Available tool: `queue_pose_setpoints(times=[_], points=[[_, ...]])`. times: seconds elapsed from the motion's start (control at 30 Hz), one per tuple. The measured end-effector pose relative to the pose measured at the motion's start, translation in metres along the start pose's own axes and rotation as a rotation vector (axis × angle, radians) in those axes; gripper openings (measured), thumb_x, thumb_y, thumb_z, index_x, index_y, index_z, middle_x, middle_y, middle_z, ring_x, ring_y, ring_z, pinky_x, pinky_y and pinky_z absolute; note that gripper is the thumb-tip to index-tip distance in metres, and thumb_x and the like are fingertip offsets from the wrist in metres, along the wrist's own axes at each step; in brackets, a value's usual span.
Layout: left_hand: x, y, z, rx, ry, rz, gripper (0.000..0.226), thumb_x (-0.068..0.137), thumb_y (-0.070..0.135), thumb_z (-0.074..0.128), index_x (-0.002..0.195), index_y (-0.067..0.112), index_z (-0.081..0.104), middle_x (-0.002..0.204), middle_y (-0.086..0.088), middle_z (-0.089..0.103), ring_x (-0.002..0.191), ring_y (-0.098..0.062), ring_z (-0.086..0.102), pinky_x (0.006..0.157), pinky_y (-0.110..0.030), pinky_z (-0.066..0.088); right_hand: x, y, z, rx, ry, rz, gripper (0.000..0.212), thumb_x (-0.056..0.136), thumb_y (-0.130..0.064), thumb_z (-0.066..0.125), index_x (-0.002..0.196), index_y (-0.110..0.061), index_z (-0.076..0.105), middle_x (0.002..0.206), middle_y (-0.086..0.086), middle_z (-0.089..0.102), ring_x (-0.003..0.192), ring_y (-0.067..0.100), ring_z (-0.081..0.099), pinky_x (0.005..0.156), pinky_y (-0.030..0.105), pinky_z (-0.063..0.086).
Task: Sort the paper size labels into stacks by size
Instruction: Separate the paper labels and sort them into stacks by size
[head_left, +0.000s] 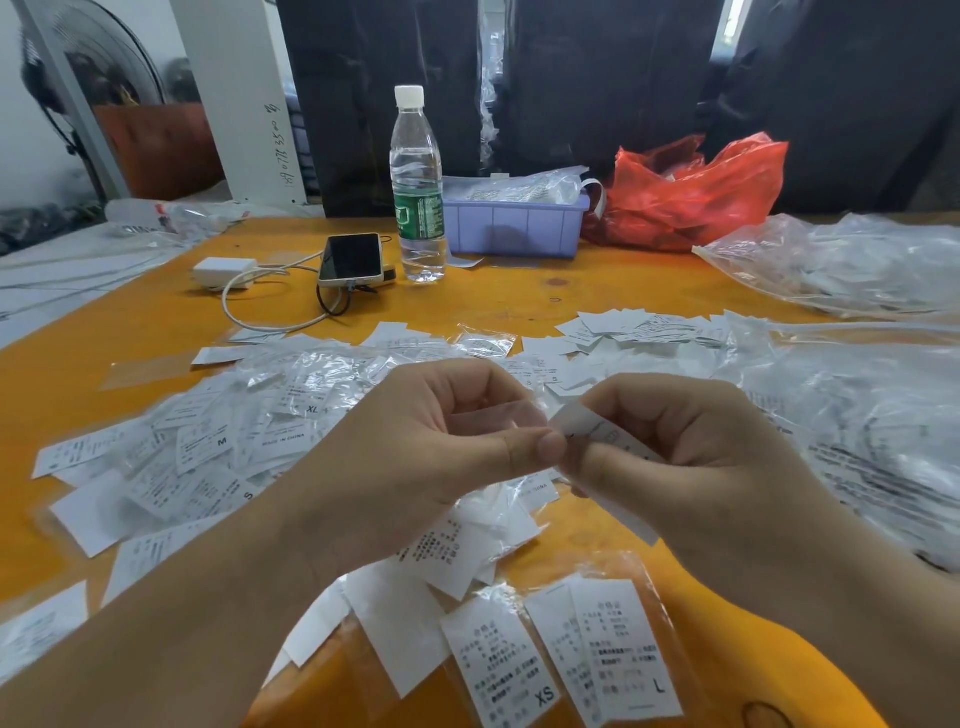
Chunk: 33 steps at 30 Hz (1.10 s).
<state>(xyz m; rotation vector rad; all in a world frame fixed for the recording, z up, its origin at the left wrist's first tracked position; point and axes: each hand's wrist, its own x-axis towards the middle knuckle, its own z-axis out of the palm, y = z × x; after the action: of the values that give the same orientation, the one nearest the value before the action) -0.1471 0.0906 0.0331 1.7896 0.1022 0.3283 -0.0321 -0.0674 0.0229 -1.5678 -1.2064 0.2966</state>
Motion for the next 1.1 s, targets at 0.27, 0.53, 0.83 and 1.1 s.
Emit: queue_pose_setpoints(times=[0.27,0.53,0.83,1.1], points=[[0.002,-0.002,0.0,0.071,0.031,-0.003,0.029,0.064,0.041,0.079,0.088,0.026,0.074,0.086,-0.012,0.072,0.069,-0.021,0.062,0.061,-0.024,0.052,0.002,0.003,-0.002,0.165,-0.005,0.008,0.027,0.075,-0.045,0.065,0.083,-0.021,0.074,0.075,0.016,0.061,0.067,0.033,0.054,0.059,0.04,0.039],[0.0,-0.002,0.001,0.028,0.045,-0.008,0.018,0.072,0.029,0.076,0.09,0.026,0.075,0.068,0.005,0.068,0.061,-0.008,0.062,0.058,-0.021,0.053,0.002,0.0,-0.006,0.183,0.089,-0.026,0.01,0.079,-0.025,0.065,0.075,-0.022,0.073,0.063,0.0,0.061,0.057,0.012,0.051,0.053,0.03,0.039],[0.002,0.001,-0.001,-0.043,0.118,-0.022,0.008,0.079,0.02,0.074,0.086,0.015,0.076,0.069,0.002,0.069,0.062,-0.012,0.062,0.06,-0.021,0.055,-0.007,-0.005,0.003,0.123,0.083,-0.076,0.028,0.078,-0.041,0.064,0.08,-0.013,0.07,0.065,0.026,0.049,0.058,0.042,0.04,0.049,0.045,0.032],[0.004,0.004,-0.001,-0.474,0.238,-0.124,0.013,0.063,0.013,0.07,0.074,0.015,0.063,0.072,-0.007,0.072,0.061,-0.013,0.066,0.061,-0.025,0.059,-0.007,-0.008,0.011,0.114,-0.002,0.061,0.024,0.076,-0.038,0.067,0.077,-0.015,0.069,0.064,0.02,0.057,0.053,0.035,0.049,0.048,0.043,0.039]])
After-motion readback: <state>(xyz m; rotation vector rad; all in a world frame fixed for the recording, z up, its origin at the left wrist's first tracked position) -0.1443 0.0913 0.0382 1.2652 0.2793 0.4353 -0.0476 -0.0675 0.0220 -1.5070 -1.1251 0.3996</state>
